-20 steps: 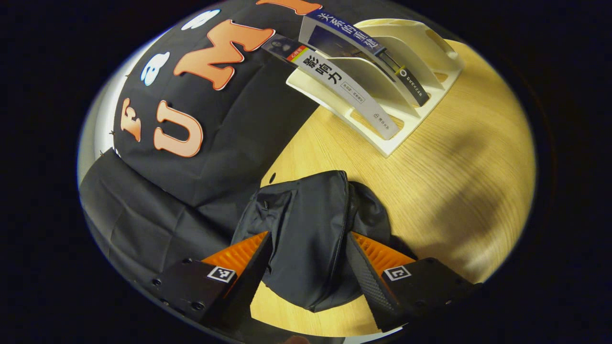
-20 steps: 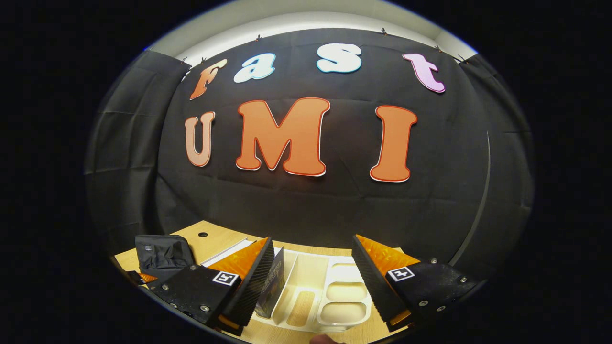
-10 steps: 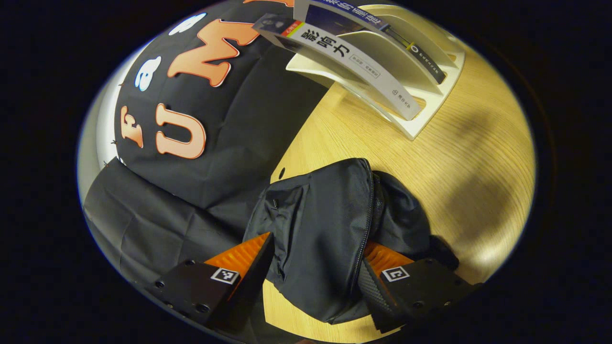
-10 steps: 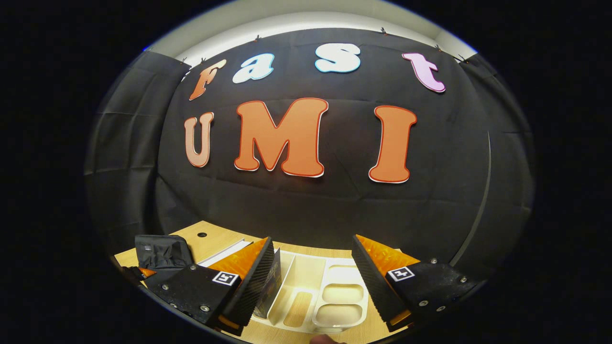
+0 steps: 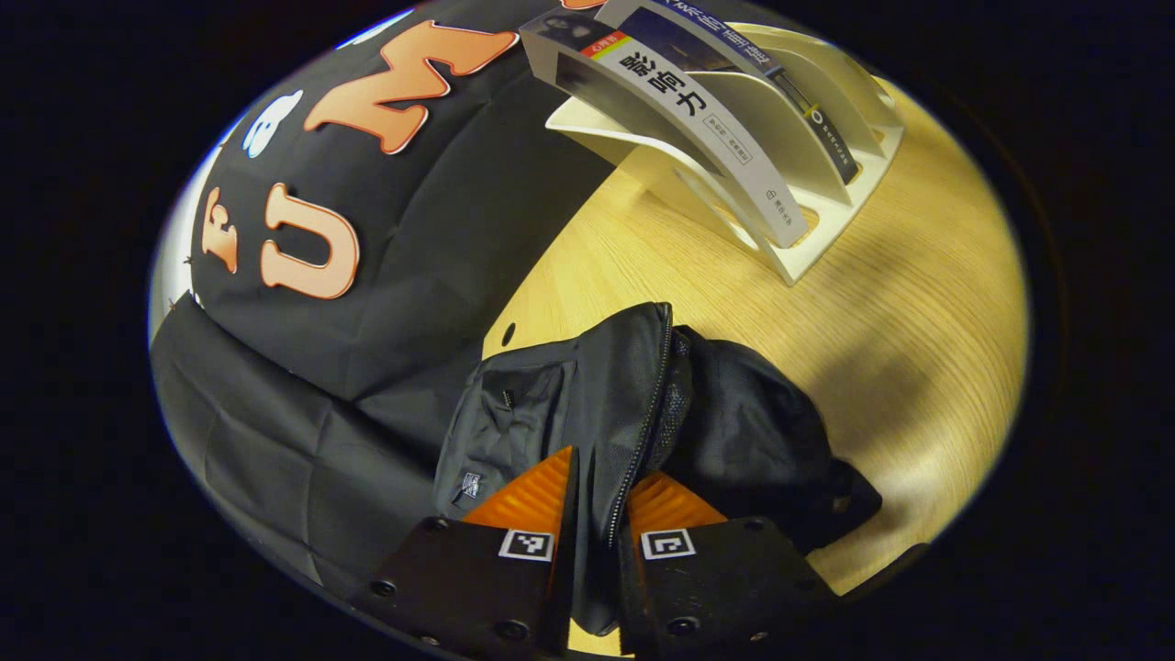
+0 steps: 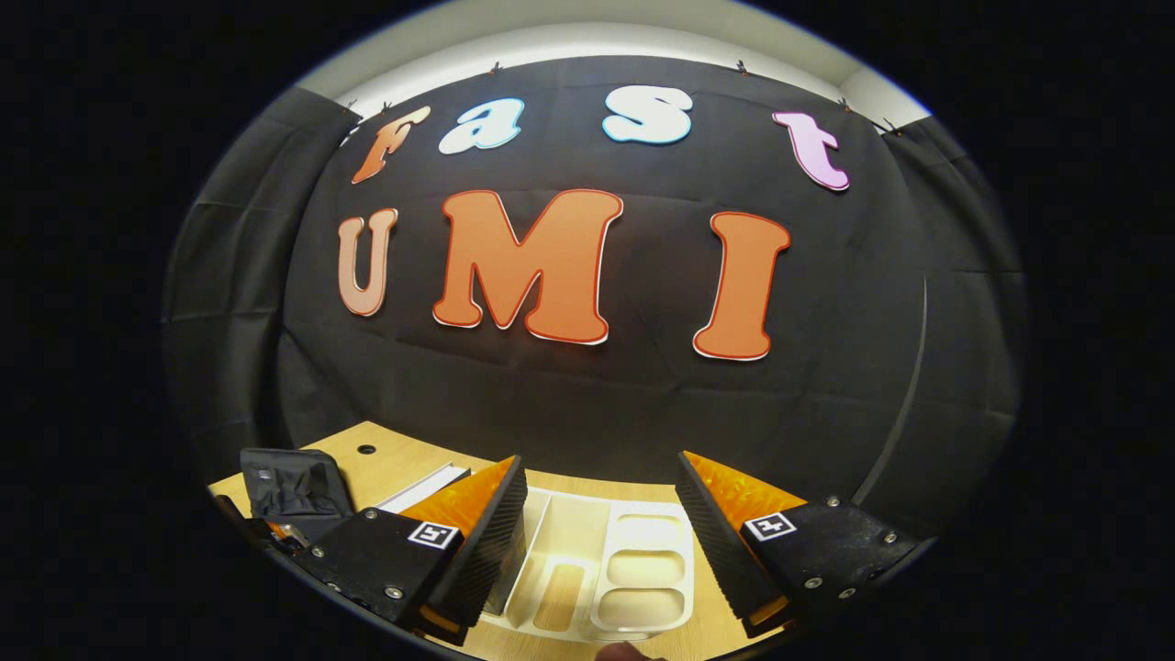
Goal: Open the schoolbag, grab two books from the bookshelf and put them into the schoolbag.
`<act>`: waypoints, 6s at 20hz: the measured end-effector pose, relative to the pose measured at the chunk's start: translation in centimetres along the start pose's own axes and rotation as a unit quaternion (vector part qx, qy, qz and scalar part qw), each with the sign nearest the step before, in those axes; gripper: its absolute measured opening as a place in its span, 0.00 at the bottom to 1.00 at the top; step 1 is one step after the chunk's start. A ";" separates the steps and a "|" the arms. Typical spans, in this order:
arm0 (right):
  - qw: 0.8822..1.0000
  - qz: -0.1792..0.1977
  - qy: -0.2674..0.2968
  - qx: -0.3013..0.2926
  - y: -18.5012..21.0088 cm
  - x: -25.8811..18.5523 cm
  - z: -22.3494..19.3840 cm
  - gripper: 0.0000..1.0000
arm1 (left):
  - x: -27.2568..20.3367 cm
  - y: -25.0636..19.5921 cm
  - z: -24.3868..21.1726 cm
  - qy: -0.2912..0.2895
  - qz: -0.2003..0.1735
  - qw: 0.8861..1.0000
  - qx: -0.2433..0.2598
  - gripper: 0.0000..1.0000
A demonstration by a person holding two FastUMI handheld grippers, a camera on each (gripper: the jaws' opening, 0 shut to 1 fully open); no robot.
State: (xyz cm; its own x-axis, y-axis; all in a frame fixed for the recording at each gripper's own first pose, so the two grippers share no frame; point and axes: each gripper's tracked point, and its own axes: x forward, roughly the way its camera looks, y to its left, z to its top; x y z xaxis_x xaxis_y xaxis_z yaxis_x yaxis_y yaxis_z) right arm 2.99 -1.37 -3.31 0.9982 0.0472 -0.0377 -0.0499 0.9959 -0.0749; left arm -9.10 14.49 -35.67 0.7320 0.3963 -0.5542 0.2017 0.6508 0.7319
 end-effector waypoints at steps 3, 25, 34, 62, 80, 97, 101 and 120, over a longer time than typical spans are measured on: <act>1.000 -0.006 0.016 -0.005 1.6 0.7 0.1 0.97 | -0.5 1.7 0.9 -0.015 -0.039 0.999 -0.023 0.11; 0.971 0.035 0.227 -0.073 15.3 5.0 -2.5 0.98 | -2.4 17.7 4.4 -0.071 -0.297 0.949 -0.075 0.07; 0.928 0.039 0.371 -0.026 17.4 6.4 -6.4 0.99 | -2.0 21.1 5.7 -0.054 -0.369 0.927 -0.040 0.06; 0.812 -0.025 0.576 0.087 19.3 5.1 -12.6 0.33 | -2.1 19.4 8.8 -0.037 -0.447 0.894 -0.020 0.06; 0.835 0.001 0.506 0.215 17.8 -9.3 -6.8 0.36 | -2.9 16.7 8.8 -0.027 -0.455 0.890 -0.005 0.06; 0.801 0.099 0.436 0.398 24.9 -12.4 -8.4 0.28 | -3.2 15.6 9.1 -0.016 -0.476 0.876 -0.071 0.06; 0.787 0.111 0.422 0.436 27.3 -10.9 -10.2 0.28 | -3.2 15.8 8.8 -0.021 -0.479 0.873 -0.086 0.06; 0.744 0.144 0.388 0.524 40.3 -1.6 -19.1 0.28 | -4.0 16.4 9.7 -0.033 -0.481 0.868 -0.123 0.05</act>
State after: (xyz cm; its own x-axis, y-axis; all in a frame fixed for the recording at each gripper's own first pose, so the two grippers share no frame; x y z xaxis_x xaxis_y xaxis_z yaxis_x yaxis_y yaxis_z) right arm -1.31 37.28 -25.31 0.6104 0.6174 -0.4961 0.2012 0.4850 0.8511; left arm -2.40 17.31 -17.65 0.3401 -0.4391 -0.8316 0.6014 0.7814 -0.1666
